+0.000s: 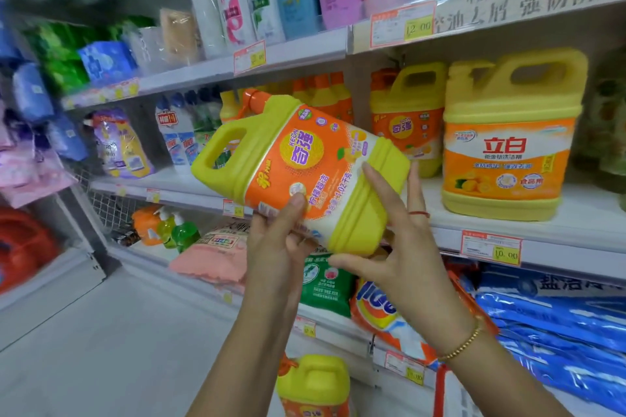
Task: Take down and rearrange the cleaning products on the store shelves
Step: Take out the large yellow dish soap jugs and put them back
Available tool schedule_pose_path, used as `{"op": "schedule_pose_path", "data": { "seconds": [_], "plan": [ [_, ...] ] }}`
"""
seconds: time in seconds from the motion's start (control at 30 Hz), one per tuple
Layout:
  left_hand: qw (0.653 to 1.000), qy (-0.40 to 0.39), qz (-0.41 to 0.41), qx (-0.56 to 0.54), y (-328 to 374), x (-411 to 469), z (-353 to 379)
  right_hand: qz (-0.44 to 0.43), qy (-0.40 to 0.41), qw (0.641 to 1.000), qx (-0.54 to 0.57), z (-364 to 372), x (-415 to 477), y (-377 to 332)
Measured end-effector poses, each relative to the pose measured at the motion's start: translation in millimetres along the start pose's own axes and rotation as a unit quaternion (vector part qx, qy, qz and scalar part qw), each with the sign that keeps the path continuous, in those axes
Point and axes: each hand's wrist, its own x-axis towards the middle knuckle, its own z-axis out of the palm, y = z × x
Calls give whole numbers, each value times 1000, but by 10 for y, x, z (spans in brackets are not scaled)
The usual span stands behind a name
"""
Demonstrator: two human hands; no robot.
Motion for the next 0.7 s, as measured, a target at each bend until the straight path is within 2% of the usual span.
{"op": "schedule_pose_path", "data": {
  "seconds": [0.03, 0.1, 0.2, 0.3, 0.37, 0.4, 0.47, 0.5, 0.57, 0.7],
  "plan": [
    [1000, -4, 15, 6, 8, -38, 50, -28, 18, 995, -92, 54, -36, 10],
    [999, -16, 36, 25, 20, -91, 131, -77, 73, 983, -151, 100, -78, 38],
    [995, -74, 33, 51, 80, -79, 208, -96, 123, 980, -122, -10, -80, 40],
    [985, -158, 12, 70, 232, 25, 190, -82, 64, 995, 5, -216, -55, -13],
    [979, -178, 11, 103, 345, 64, 169, -47, -17, 987, 150, -346, -50, -26],
    [978, -170, 7, 123, 391, 83, 145, -13, -55, 972, 228, -390, -65, -23],
    [972, -169, 4, 165, 444, 108, 81, 90, -129, 911, 382, -418, -127, 15],
    [970, -178, 5, 166, 464, 110, 36, 137, -151, 883, 424, -407, -170, 36],
    [972, -188, -8, 141, 517, 97, -36, 191, -157, 857, 453, -361, -242, 59],
    [982, -137, -53, 114, 571, 143, -157, 267, -117, 855, 428, -319, -289, -62]
  ]
}}
